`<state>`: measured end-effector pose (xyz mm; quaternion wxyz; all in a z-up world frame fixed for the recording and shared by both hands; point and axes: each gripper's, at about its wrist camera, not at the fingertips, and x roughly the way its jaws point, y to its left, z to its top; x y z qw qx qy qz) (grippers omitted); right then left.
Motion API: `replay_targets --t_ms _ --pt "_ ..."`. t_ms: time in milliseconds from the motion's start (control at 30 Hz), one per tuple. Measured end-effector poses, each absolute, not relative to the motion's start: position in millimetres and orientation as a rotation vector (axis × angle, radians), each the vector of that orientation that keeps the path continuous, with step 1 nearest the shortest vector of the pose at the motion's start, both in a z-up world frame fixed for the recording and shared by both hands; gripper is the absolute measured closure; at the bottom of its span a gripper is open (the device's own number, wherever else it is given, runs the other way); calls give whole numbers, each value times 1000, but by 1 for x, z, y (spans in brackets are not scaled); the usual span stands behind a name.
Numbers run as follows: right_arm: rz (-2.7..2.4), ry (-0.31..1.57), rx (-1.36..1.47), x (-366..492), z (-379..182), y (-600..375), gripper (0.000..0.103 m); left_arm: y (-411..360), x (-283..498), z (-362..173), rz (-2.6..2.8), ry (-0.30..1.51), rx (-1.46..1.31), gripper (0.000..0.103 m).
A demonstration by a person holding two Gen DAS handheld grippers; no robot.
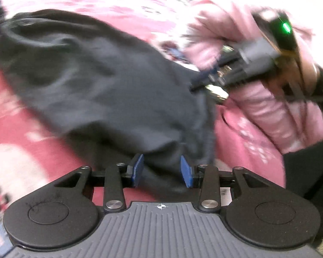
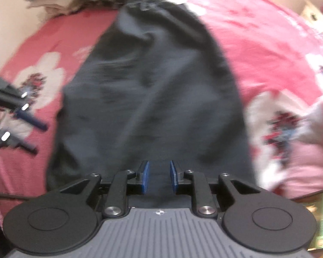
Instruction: Fold clothes
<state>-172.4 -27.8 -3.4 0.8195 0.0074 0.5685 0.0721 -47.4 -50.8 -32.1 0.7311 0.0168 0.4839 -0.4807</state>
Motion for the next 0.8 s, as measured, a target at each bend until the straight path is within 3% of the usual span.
replay_targets --t_ms 167,333,600,800 --pt "188 1324 -25 -197 -36 -10 81 -34 -46 -42 -967 1075 53 65" --pt "316 1197 -52 -191 -2 13 81 -38 -51 -49 -930 1047 135 65" --pt "518 1123 -121 -175 8 71 60 -52 -45 -50 -776 936 269 65" --pt "512 1178 -224 -190 -9 81 58 -64 -34 -59 -726 913 291 66"
